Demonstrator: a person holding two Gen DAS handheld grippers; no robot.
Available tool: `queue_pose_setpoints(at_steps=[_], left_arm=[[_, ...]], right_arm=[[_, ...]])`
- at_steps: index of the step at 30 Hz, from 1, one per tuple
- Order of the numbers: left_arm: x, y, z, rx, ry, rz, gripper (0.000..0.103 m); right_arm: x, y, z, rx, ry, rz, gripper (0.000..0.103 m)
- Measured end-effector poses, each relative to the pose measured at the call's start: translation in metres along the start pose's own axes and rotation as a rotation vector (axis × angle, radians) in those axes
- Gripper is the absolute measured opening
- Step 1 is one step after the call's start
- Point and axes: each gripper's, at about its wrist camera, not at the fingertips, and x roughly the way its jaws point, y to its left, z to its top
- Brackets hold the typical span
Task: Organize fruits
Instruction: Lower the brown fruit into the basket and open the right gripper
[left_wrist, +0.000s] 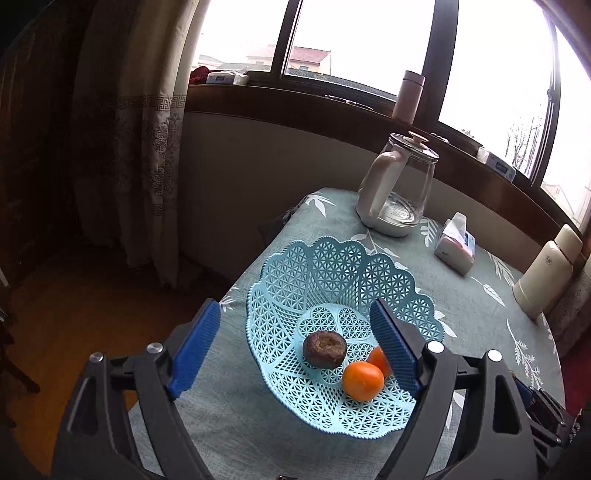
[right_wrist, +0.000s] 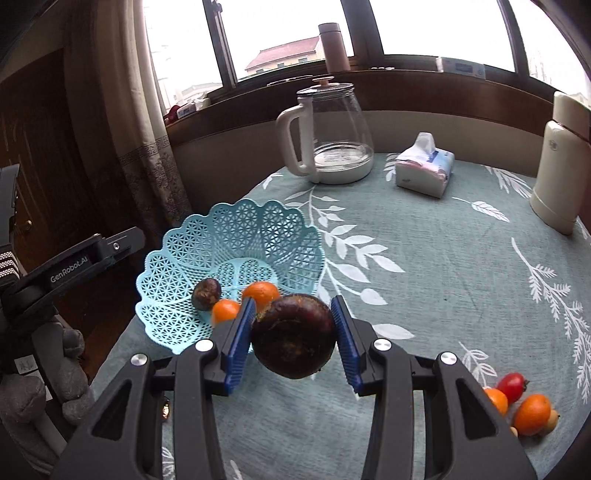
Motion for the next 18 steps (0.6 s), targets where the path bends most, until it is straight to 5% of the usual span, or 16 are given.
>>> queue_pose_setpoints(at_steps=[10,18], left_arm=[[-0.013,0.018,0.010,-0.040,-0.031,0.011,0.086],[-0.018,0.033,0.015,-0.089,-0.044,0.022,0.094]], right_arm=[[0.039,0.068,0.016,-0.079,0.057,0.095,0.043],[0.055,0.079,0.017,-0.083,0.080,0.127,0.049]])
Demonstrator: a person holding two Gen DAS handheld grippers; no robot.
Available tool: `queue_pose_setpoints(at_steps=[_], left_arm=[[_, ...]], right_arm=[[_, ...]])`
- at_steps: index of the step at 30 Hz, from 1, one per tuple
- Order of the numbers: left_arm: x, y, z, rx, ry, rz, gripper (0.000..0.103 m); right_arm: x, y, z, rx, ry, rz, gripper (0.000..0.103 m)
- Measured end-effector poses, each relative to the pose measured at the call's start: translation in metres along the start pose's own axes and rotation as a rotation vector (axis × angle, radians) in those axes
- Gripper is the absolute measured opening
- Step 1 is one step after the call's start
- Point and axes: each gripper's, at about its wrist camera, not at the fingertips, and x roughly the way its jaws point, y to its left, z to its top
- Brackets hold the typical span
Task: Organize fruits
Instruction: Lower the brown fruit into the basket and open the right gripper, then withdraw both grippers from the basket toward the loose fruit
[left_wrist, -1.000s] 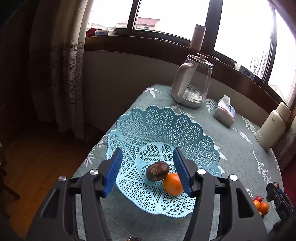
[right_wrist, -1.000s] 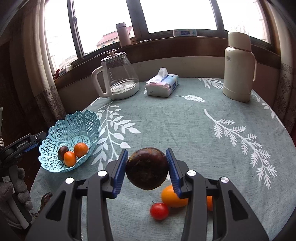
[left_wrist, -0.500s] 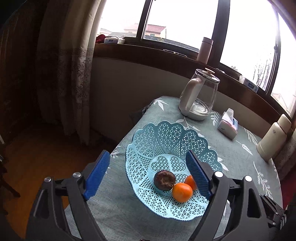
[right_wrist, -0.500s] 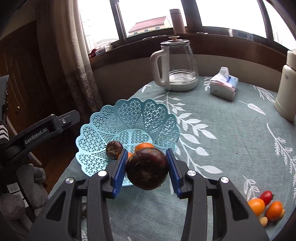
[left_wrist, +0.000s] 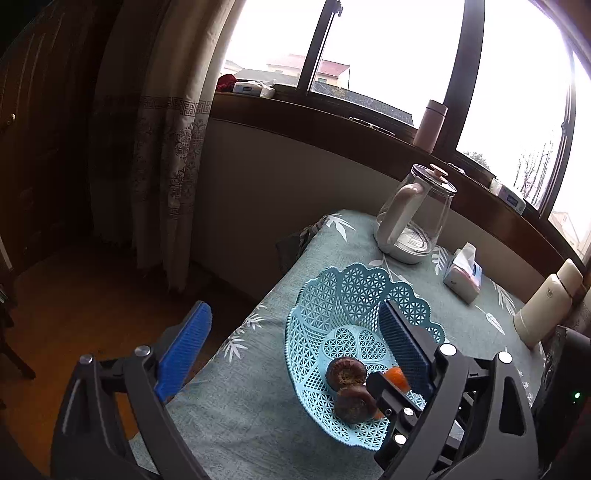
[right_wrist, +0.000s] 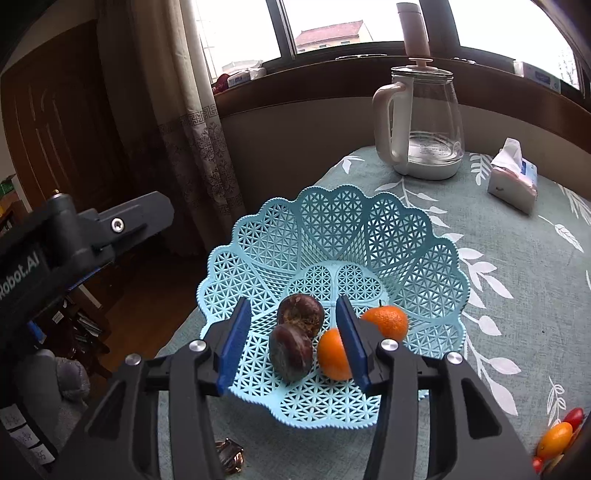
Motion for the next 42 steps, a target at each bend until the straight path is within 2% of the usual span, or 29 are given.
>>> queue_pose_setpoints(at_steps=[13,30,42], left_arm=[[0.003,-0.007,-0.005,0.016,0.014,-0.003,0.094],[0.002,-0.026,-0.011,0.059,0.018,-0.028,0.094],[0.001,-0.044,-0.019,0.113,0.026,-0.051,0.094]], right_arm=[[-0.017,-0.054,-0.014,0.159,-0.017,-0.057,0.050],[-0.039,-0.068,-0.025,0.137,-0.055,-0.265,0.052],[-0.046,-0.082,-0.033,0.159,-0.055,-0.312,0.052]])
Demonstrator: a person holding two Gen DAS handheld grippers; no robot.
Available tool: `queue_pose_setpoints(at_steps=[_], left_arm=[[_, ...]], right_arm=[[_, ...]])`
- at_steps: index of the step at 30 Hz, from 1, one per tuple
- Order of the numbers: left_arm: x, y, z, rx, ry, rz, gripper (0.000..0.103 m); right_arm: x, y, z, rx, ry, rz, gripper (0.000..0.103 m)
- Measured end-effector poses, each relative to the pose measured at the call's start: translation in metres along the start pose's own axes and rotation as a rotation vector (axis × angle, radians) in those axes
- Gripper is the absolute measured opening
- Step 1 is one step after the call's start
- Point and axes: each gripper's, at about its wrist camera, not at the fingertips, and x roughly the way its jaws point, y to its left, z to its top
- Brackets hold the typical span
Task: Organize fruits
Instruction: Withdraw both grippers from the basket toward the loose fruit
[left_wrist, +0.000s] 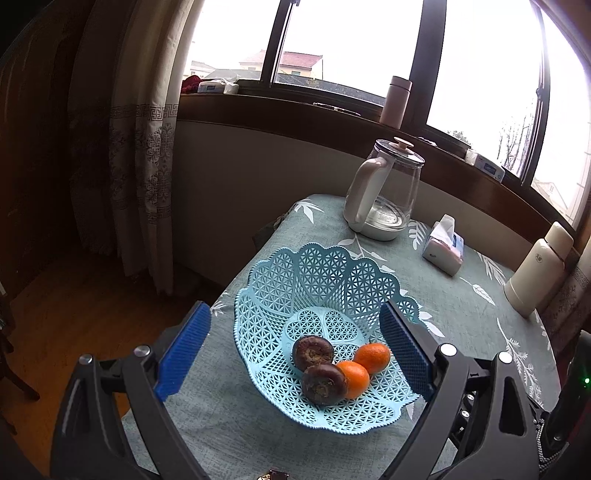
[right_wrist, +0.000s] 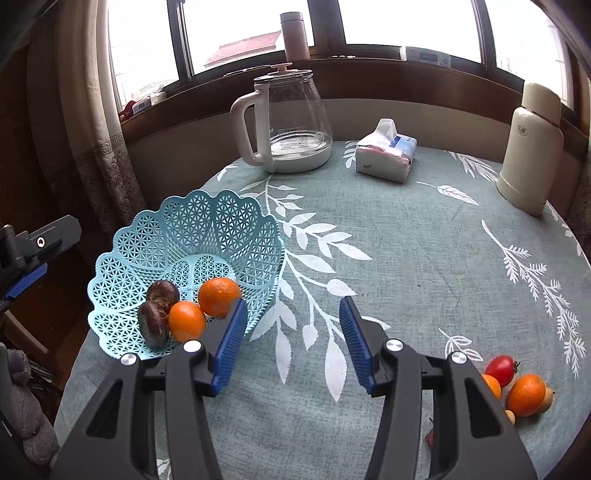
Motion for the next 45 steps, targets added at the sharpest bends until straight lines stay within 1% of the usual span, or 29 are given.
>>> queue_pose_setpoints(at_steps=[15,20,38,45], left_arm=[[0.003,-0.022,-0.010,0.059,0.017,-0.024,0.094],[0.004,-0.031,-0.013,0.084,0.023,-0.033,0.094],[0.007,-0.070,-0.032,0.193,0.047,-0.076,0.094],[0.010,-0.082,-0.040,0.232,0.059,-0.089,0.094]], right_arm=[[-0.002,-0.016,-0.007,0.022,0.008,-0.036,0.052],[-0.004,-0.022,-0.008,0.019,0.005,-0.070,0.052],[-0.018,-0.063,-0.019,0.073,0.007,-0.126,0.052],[-0.027,-0.087,-0.028,0.095,0.009,-0.149,0.052]])
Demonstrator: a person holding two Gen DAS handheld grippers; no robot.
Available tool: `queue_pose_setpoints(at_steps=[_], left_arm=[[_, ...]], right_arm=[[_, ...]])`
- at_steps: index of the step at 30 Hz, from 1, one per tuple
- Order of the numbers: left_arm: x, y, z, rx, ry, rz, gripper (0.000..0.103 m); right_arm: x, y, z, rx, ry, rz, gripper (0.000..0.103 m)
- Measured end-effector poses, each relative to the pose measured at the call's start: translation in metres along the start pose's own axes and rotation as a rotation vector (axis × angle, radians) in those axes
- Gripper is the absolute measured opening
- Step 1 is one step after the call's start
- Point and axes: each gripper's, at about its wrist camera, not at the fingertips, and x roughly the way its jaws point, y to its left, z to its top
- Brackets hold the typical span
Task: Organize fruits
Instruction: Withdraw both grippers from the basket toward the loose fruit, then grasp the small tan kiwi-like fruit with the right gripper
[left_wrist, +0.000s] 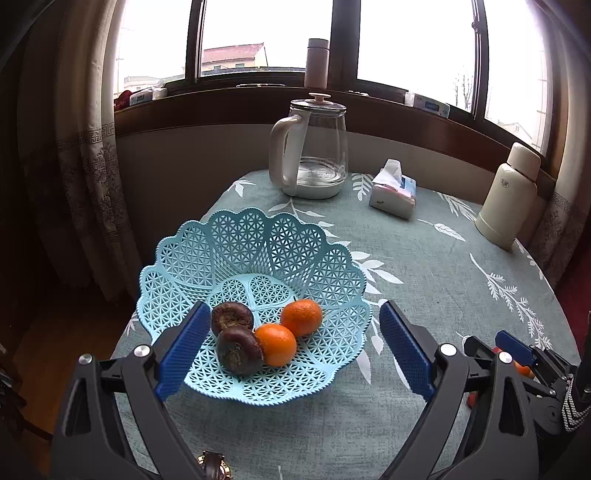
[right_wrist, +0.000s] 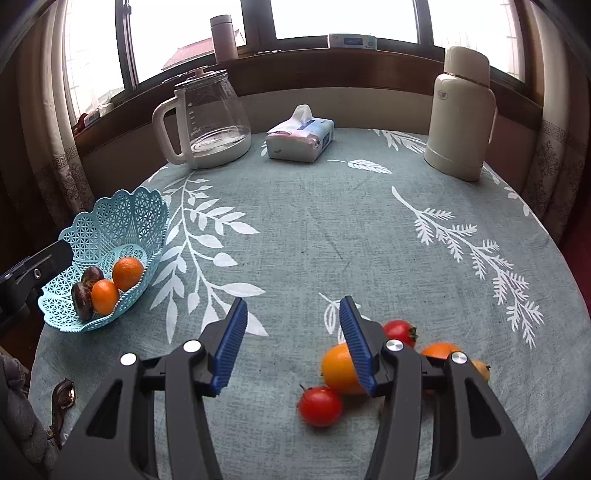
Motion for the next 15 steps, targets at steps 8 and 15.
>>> queue_pose_setpoints(at_steps=[8,15], left_arm=[[0.002,-0.014,-0.006,0.040,0.013,-0.018,0.094],[0.001,-0.032,-0.012,0.083,0.019,-0.041,0.094]], right_arm=[[-0.012,-0.056,-0.012,0.052,0.005,-0.058,0.053],[-0.028,-0.115,-0.026,0.125,0.009,-0.112,0.052]])
